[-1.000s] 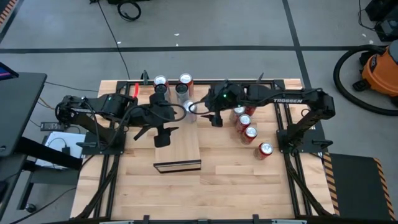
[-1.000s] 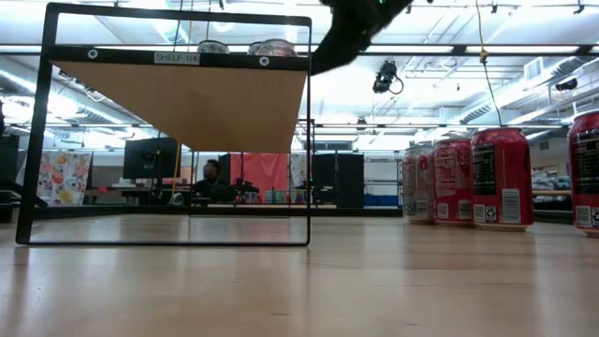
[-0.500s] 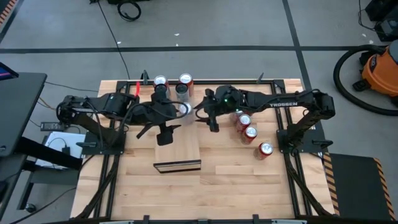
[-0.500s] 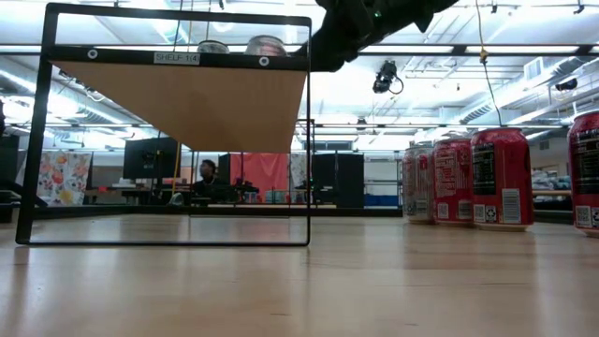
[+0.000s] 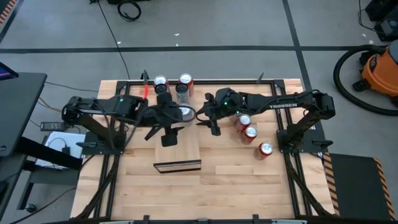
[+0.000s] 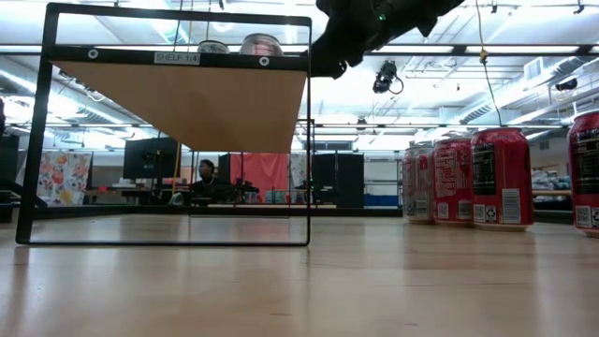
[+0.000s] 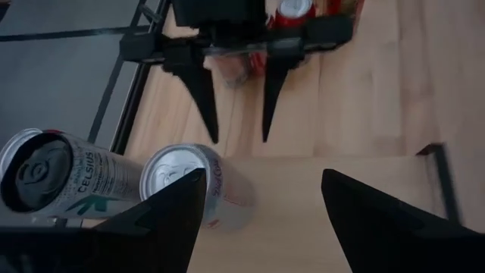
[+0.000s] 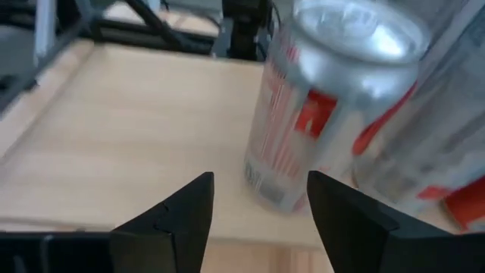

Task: Place canned beverage on shelf
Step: Put the top red and silver soda can on the shelf

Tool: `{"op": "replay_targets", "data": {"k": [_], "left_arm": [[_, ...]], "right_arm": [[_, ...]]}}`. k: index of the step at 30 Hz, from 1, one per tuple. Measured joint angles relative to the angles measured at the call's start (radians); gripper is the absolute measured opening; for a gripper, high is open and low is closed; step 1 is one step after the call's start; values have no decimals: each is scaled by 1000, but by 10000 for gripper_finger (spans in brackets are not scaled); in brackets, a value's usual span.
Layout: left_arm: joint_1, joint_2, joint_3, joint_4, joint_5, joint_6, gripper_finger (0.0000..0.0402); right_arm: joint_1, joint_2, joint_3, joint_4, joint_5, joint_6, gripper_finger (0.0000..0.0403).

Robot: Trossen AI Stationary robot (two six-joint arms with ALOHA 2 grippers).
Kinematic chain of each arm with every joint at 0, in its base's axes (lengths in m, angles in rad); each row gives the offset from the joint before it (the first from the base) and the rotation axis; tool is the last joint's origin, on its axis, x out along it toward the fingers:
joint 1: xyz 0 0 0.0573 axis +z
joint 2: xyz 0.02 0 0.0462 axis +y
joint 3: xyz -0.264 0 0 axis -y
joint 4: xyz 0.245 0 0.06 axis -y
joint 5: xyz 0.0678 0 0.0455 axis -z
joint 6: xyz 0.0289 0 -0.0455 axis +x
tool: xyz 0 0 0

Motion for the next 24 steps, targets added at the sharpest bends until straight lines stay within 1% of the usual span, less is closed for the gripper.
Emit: {"op": "replay_targets", "data": {"k": [4, 6, 10, 13, 16, 24], "left_arm": [[22, 26, -5, -28, 0, 64, 272], [33, 31, -5, -31, 0, 91, 272], [57, 30, -5, -54, 12, 101, 272], [80, 30, -5, -78, 30, 102, 272], [104, 29, -19, -73, 51, 104, 272], [138, 29, -72, -60, 58, 128, 272]], "right_arm": [[23, 0, 0, -38, 71, -25, 222], [28, 0, 0, -38, 88, -33, 222], [24, -1, 0, -38, 92, -45, 222], [16, -1, 0, -33, 54, -45, 222], [17, -1, -31, 53, 46, -42, 222], [9, 0, -126, 234, 47, -25, 222]]}}
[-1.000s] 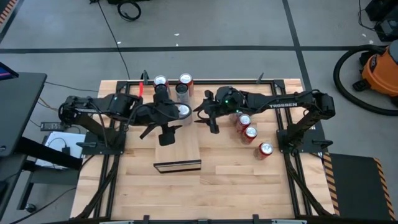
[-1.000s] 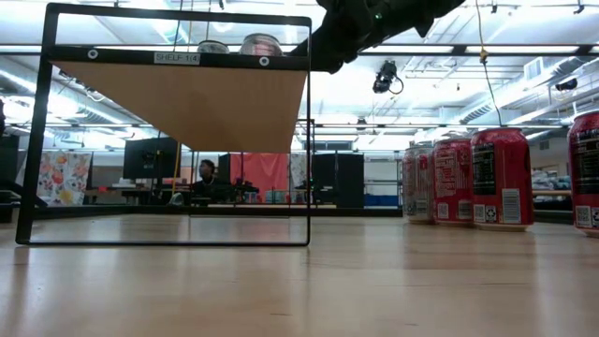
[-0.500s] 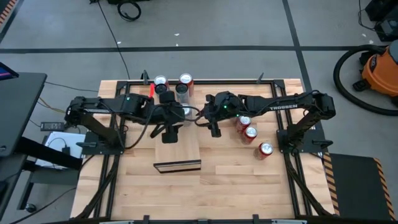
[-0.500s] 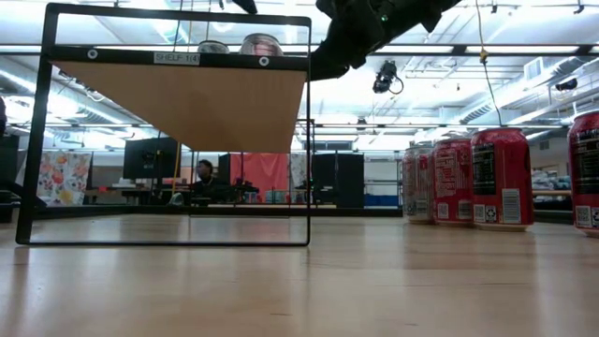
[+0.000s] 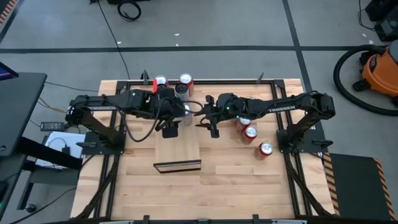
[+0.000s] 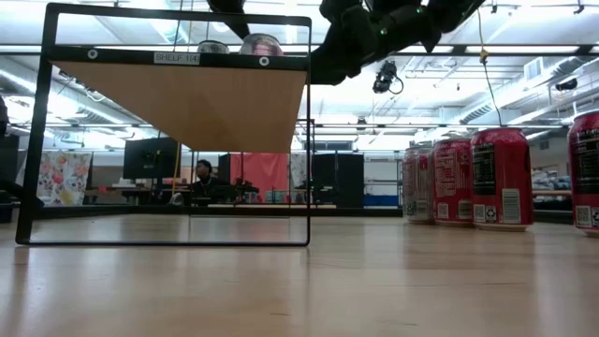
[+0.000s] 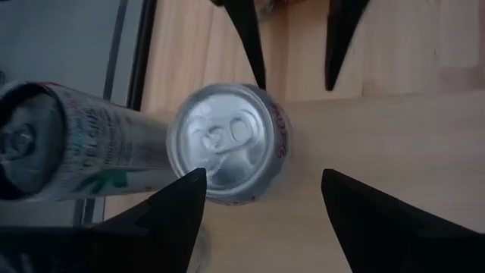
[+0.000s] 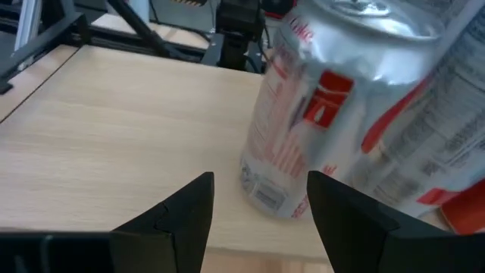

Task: Place canned beverage on shelf
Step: Put the top red and silver soda can on the shelf

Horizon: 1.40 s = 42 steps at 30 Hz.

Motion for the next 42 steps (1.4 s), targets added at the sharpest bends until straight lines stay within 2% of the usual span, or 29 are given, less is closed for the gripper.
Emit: {"op": "replay_targets", "data": {"k": [6, 15, 20, 30, 38, 42], "left_arm": [[-4, 0, 1, 8, 57, -29, 272], [-10, 0, 1, 34, 75, -57, 272], [-10, 0, 1, 60, 110, -80, 272], [-10, 0, 1, 88, 113, -101, 272], [-10, -4, 1, 58, 113, -101, 272], [-10, -4, 2, 36, 113, -100, 272]], "right_arm": [[-21, 0, -2, 31, -4, -2, 222], [-57, 0, -2, 113, -83, -1, 222], [-58, 0, -2, 129, -84, 3, 222], [-58, 0, -2, 162, -50, 25, 222], [-58, 0, -1, 83, -50, 25, 222], [-58, 0, -1, 39, -92, 33, 222]]}}
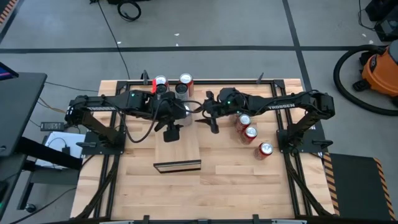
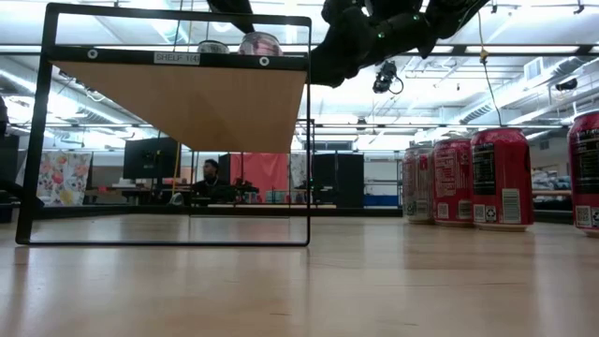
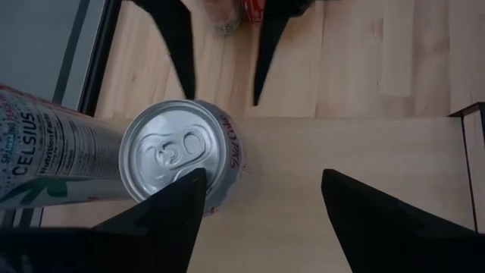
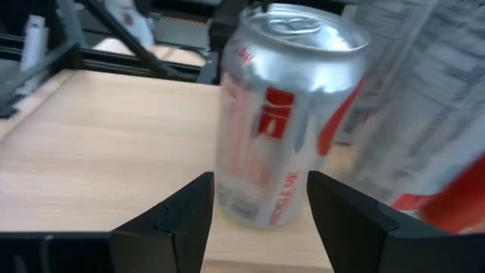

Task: Place canned beverage on shelf
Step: Put the top red and silver soda can on the shelf

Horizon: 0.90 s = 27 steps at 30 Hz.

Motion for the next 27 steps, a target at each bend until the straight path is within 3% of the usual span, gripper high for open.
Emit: {"op": "replay_targets", "data": {"k": [6, 18, 27], "left_arm": [[0, 0, 4, -11, 0, 0, 272], [-31, -1, 110, -96, -1, -24, 272], [-35, -1, 110, -155, -39, -59, 272]], "right_arm": [[21, 22, 0, 22, -38, 18, 221], [29, 146, 1, 246, -37, 19, 221], [28, 148, 10, 230, -17, 19, 221]]}}
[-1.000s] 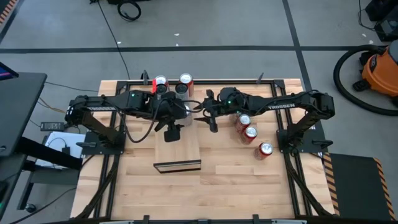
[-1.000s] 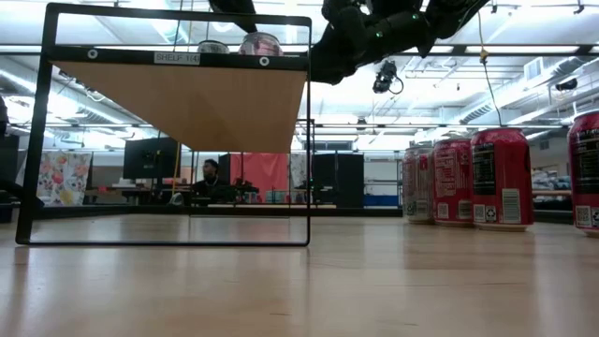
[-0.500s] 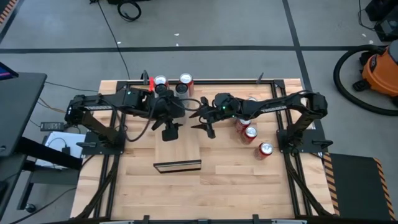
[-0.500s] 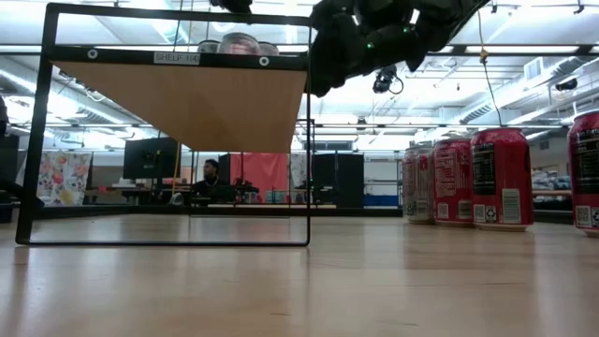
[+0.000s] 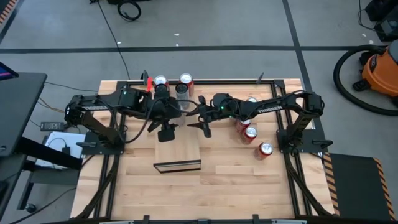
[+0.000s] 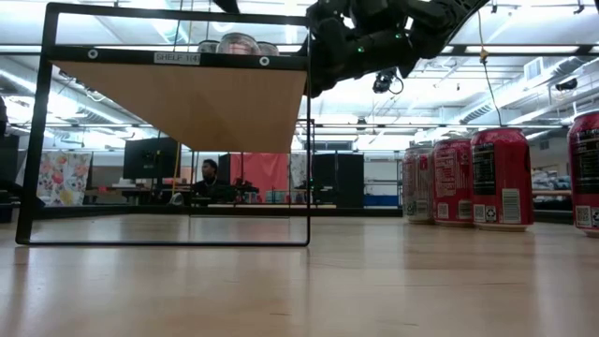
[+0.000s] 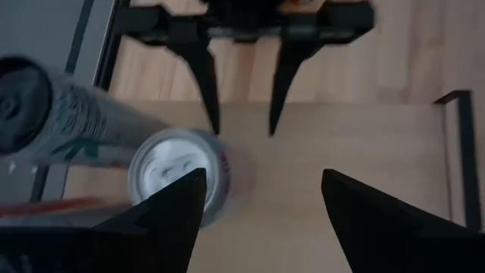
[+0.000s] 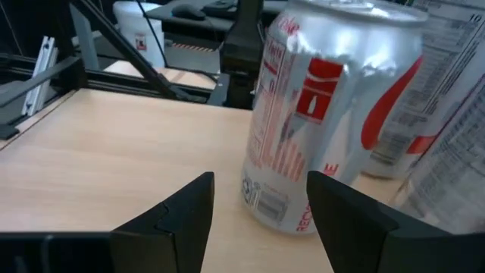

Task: Place canned beverage on shelf
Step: Put the top red and silver soda can on the shelf

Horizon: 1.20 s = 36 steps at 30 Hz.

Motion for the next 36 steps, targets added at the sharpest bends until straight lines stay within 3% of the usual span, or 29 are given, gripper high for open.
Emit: {"op": "replay_targets", "data": {"k": [11, 36], "left_arm": [[3, 1, -55, -67, -119, 62, 272], [3, 5, -62, 8, -31, 0, 272]], "right_arm": [[23, 0, 0, -3, -37, -33, 221], [-16, -1, 0, 105, 10, -12, 221]]}}
